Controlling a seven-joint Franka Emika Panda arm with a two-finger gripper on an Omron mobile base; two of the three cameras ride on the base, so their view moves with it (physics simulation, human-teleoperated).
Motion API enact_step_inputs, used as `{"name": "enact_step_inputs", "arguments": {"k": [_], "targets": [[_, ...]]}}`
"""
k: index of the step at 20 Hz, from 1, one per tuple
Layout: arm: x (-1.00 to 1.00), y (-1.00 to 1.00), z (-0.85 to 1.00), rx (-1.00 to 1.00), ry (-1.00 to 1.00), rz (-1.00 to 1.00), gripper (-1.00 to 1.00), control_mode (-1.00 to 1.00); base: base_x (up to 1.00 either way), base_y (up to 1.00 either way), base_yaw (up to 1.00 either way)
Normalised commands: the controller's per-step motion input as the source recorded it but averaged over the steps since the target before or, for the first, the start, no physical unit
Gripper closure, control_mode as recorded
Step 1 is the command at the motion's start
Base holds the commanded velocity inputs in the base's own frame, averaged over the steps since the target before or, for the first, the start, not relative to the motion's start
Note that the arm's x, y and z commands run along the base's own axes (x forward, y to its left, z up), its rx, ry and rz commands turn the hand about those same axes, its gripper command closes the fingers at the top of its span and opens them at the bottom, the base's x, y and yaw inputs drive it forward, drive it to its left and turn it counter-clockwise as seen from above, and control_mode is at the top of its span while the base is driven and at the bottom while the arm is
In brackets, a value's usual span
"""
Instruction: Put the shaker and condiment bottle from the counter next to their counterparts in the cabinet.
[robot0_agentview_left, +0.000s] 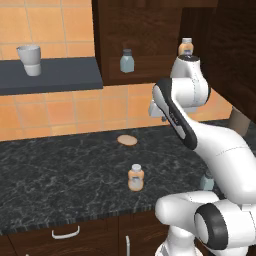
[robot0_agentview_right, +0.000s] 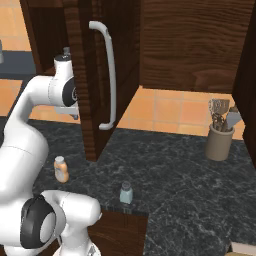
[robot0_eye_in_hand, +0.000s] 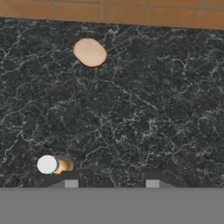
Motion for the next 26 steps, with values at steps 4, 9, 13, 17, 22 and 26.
{"name": "enact_step_inputs", "arguments": {"k": [4, 9, 13, 17, 22, 26], "targets": [[-0.33, -0.05, -0.05, 0.04, -0.07, -0.05, -1.0, -1.0, 0.0, 0.0, 0.0], [-0.18, 0.48, -0.23, -0.05, -0.04, -0.16, -1.0, -1.0, 0.0, 0.0, 0.0], [0.0, 0.85, -0.44, -0.21, 0.0, -0.15, -1.0, -1.0, 0.0, 0.0, 0.0], [0.0, 0.73, -0.4, -0.16, -0.01, -0.05, -1.0, -1.0, 0.0, 0.0, 0.0], [0.0, 0.68, -0.15, -0.19, -0.03, -0.24, -1.0, -1.0, 0.0, 0.0, 0.0], [0.0, 0.66, -0.24, -0.17, -0.01, -0.2, -1.0, -1.0, 0.0, 0.0, 0.0]]}}
